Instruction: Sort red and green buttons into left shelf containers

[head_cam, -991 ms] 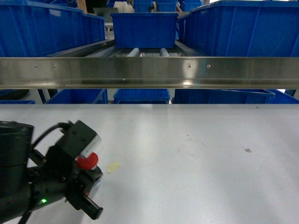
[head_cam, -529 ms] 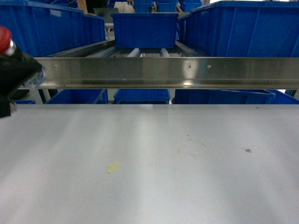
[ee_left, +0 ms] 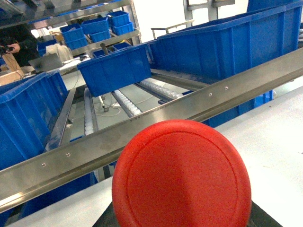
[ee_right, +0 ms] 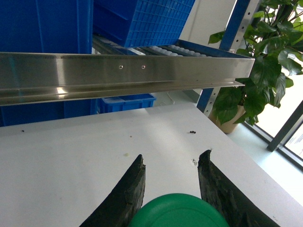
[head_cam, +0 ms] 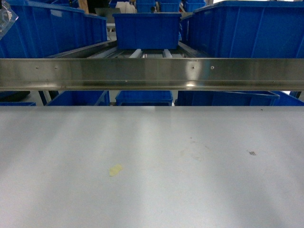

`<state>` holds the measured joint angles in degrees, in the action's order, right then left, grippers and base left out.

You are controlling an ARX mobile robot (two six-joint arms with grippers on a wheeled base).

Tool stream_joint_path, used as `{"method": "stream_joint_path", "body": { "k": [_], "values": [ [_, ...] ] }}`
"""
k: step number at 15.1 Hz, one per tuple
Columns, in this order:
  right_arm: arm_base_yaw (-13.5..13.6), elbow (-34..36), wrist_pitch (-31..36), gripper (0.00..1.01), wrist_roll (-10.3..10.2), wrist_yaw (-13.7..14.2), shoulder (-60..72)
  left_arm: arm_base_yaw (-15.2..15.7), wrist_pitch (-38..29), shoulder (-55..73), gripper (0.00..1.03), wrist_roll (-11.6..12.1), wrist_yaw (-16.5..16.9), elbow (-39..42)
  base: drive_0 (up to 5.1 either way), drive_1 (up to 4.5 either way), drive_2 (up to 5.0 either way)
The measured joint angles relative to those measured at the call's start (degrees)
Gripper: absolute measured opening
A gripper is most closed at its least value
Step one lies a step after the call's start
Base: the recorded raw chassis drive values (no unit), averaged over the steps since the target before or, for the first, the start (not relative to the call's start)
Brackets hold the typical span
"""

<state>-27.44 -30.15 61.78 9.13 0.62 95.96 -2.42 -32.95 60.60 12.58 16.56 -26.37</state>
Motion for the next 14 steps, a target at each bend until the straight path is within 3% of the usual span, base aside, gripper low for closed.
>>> {"method": "stream_joint_path", "body": {
  "k": [14],
  "values": [
    [-0.3,0.1,0.0,0.31,0.0,0.0,0.3,0.0,0.0,0.0,0.24,0.0,0.0,0.0,0.0,0.0,0.0]
  ]
}}
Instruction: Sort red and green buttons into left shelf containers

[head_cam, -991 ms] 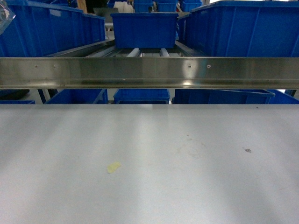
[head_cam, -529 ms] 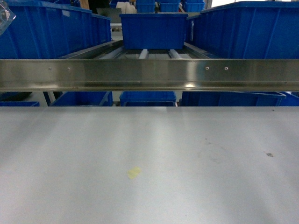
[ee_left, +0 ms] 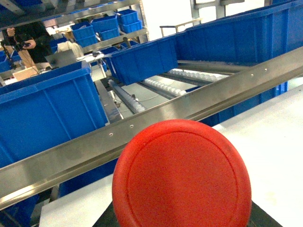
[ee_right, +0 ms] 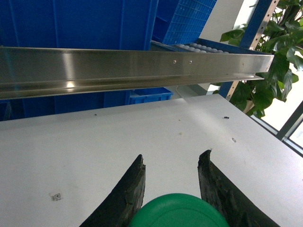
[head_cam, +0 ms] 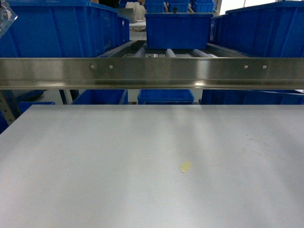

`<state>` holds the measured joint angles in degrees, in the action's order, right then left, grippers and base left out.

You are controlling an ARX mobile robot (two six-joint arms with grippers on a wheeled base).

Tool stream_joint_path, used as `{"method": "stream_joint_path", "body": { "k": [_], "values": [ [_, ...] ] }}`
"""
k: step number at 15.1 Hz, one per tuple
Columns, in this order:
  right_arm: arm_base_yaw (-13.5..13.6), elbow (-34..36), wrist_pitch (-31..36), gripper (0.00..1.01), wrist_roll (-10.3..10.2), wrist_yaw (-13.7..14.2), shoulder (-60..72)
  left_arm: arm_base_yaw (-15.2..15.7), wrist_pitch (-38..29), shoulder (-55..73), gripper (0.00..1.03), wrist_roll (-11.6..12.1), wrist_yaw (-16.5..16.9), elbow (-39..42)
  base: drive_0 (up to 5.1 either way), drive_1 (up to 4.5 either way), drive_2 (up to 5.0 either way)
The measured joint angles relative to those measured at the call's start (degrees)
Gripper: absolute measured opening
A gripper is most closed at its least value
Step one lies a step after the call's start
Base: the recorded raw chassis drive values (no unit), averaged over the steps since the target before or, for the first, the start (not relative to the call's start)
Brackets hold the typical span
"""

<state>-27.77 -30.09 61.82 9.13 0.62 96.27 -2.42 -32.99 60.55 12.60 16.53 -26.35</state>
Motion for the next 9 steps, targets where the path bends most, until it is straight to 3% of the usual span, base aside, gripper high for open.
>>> {"method": "stream_joint_path", "body": {
  "k": [9],
  "values": [
    [0.1,0.0,0.0,0.31,0.0,-0.2,0.0,0.0,0.0,0.0,0.24,0.0,0.0,0.0,-4.9,2.52,2.5]
  ]
}}
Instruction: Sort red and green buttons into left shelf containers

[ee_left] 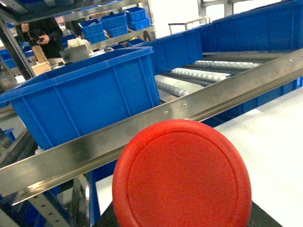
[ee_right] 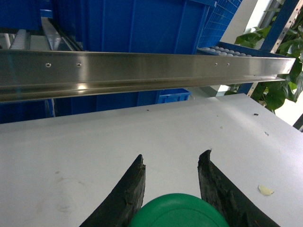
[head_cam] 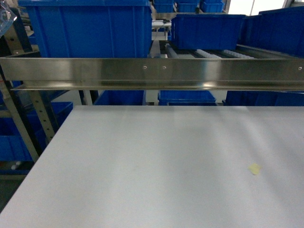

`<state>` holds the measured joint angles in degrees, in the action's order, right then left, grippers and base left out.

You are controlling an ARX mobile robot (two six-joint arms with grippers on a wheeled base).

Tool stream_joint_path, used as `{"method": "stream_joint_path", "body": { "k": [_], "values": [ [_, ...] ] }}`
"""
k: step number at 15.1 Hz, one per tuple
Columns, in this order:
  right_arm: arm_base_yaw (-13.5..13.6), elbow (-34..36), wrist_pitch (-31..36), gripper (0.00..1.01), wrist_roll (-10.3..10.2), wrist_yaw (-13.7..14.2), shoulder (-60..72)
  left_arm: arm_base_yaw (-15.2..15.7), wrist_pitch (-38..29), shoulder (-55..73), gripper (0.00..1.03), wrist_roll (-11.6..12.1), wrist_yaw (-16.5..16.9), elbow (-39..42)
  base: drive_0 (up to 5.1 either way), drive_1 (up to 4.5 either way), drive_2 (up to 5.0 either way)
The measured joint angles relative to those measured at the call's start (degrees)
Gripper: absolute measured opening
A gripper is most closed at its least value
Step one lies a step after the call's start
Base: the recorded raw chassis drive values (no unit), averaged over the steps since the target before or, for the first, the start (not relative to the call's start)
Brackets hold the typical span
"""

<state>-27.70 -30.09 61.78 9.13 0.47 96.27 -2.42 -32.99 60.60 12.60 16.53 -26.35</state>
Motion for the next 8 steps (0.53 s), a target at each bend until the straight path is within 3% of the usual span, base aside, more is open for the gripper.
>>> {"method": "stream_joint_path", "body": {
  "k": [8],
  "values": [
    [0.0,0.0,-0.1,0.31,0.0,0.0,0.0,0.0,0.0,0.0,0.24,0.0,0.0,0.0,-5.0,2.5,2.5]
  ]
}}
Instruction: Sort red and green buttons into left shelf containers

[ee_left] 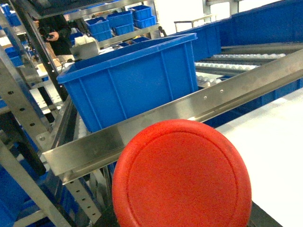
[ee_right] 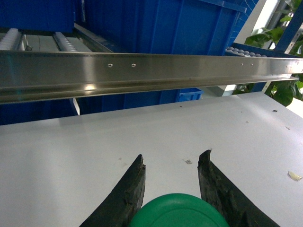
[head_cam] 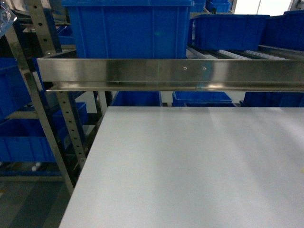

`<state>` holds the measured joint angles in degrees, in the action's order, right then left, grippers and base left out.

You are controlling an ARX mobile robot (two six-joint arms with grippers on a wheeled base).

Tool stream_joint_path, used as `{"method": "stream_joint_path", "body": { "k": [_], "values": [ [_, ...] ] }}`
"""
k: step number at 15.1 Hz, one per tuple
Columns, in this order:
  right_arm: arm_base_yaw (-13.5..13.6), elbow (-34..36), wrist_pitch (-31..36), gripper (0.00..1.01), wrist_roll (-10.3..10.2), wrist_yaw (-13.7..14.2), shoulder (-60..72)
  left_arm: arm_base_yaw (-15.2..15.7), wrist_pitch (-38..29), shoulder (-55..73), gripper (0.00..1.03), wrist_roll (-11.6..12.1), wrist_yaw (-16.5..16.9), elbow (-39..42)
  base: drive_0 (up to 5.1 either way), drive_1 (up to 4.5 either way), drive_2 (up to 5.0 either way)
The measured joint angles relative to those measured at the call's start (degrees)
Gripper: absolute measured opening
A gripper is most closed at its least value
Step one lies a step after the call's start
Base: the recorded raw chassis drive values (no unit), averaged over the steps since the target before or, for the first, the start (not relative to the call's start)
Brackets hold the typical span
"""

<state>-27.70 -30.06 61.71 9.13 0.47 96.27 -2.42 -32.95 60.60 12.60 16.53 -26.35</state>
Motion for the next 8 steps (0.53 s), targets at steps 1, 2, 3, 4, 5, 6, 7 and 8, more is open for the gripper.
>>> {"method": "stream_joint_path", "body": {
  "k": [1,2,3,4,5,6,7,8],
  "values": [
    [0.0,0.0,0.3,0.31,0.0,0.0,0.0,0.0,-0.1,0.0,0.24,0.0,0.0,0.0,-5.0,2.47,2.5],
    [0.0,0.0,0.2,0.31,0.0,0.0,0.0,0.0,0.0,0.0,0.24,0.0,0.0,0.0,-5.0,2.47,2.5],
    [0.0,0.0,-0.1,0.31,0.0,0.0,0.0,0.0,0.0,0.0,0.24,0.0,0.0,0.0,-5.0,2.47,2.5],
    [0.0,0.0,0.2,0.31,0.0,0.0,0.0,0.0,-0.1,0.0,0.24,0.0,0.0,0.0,-5.0,2.47,2.5],
    [0.0,0.0,0.3,0.31,0.0,0.0,0.0,0.0,0.0,0.0,0.24,0.0,0.0,0.0,-5.0,2.47,2.5],
    [0.0,0.0,0.1,0.31,0.0,0.0,0.0,0.0,0.0,0.0,0.24,0.0,0.0,0.0,-4.9,2.48,2.5],
    [0.0,0.0,0.3,0.31,0.0,0.0,0.0,0.0,0.0,0.0,0.24,0.0,0.0,0.0,-4.9,2.48,2.5],
    [-0.1,0.0,-0.1,0.31,0.0,0.0,0.0,0.0,0.0,0.0,0.24,0.0,0.0,0.0,-4.9,2.48,2.5]
  ]
}}
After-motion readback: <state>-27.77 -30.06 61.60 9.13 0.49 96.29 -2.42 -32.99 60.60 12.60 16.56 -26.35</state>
